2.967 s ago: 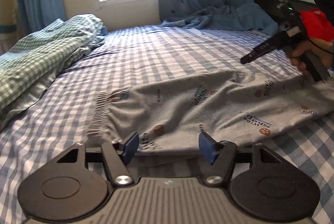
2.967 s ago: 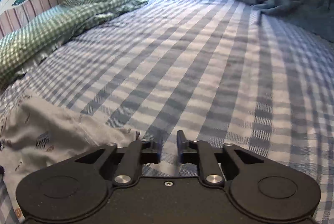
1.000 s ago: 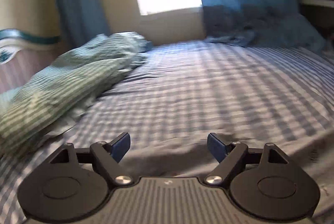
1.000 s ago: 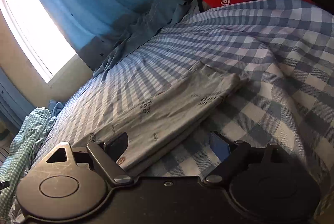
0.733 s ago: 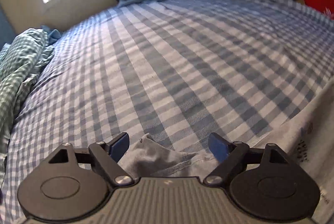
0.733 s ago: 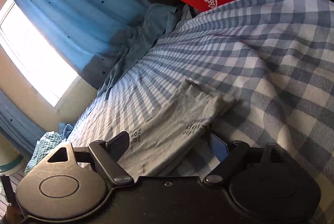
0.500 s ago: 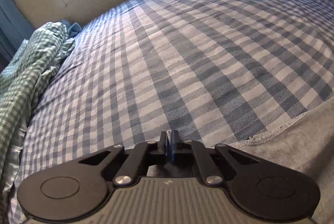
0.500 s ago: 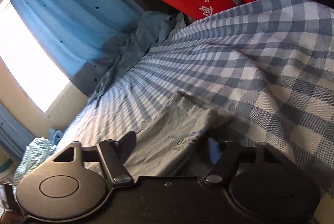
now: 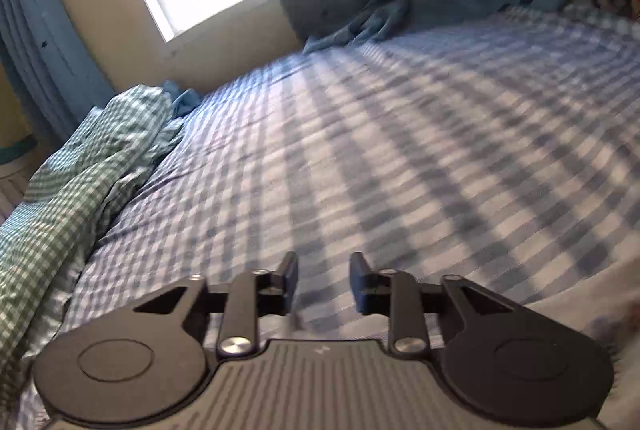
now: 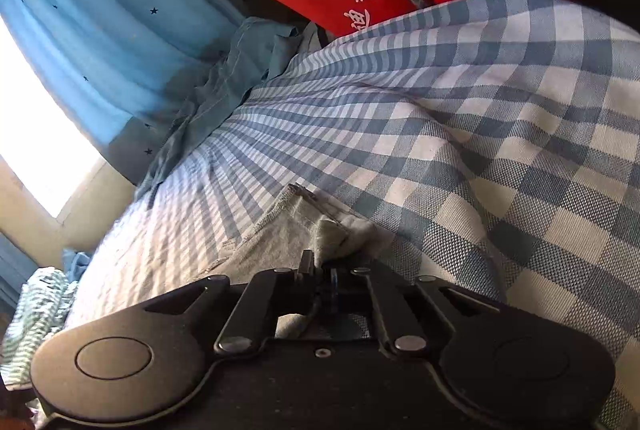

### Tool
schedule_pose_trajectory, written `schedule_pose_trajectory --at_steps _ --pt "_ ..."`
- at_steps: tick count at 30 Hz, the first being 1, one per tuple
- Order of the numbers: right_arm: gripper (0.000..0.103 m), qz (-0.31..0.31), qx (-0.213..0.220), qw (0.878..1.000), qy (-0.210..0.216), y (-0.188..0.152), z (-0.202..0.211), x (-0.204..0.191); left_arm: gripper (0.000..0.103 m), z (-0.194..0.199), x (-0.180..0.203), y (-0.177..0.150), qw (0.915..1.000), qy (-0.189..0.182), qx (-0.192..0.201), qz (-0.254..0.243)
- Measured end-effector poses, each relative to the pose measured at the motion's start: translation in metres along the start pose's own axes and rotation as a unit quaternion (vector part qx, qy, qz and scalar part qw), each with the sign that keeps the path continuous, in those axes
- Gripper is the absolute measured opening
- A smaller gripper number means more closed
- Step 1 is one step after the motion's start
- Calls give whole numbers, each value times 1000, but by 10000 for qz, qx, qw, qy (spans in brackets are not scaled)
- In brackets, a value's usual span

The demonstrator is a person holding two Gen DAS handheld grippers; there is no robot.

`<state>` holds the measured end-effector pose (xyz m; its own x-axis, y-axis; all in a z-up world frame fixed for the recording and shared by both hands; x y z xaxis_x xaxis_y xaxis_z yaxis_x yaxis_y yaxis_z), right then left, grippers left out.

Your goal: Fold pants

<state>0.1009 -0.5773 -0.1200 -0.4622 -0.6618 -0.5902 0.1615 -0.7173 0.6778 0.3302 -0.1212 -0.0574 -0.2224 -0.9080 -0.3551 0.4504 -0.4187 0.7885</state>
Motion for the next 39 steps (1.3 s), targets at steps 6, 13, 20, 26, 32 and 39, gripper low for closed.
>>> schedule_pose_trajectory --at_steps 6,13,20,26,32,39 --pt "10 -186 74 9997 131 -1 1 4 54 54 127 22 9734 -2064 781 -620" --pt "9 -322 91 9992 225 -1 3 8 62 27 213 12 9767 -1745 639 -1078" --pt "21 -351 179 9986 340 0 7 9 83 43 246 71 9598 -2685 704 -407" --pt "24 -394 260 9980 413 0 13 12 84 41 349 74 9231 -3649 405 -1146" --pt "6 -473 275 9981 267 -1 13 19 88 10 374 68 9359 -3456 119 -666" --pt "6 -504 329 9978 267 -2 13 20 95 19 355 84 9454 -3249 -65 -260"
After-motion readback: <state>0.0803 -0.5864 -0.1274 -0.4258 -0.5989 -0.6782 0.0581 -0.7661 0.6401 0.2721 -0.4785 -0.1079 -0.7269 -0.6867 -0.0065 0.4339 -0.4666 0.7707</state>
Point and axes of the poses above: each gripper's, at about its wrist camera, not at the fingertips, and z roughly against the way its jaws point, x to its right, y to its top, the point moved 6 cm from there along -z, roughly the way its jaws point, and after that the axes turned 5 degrees about x, right-handed, at the moved point
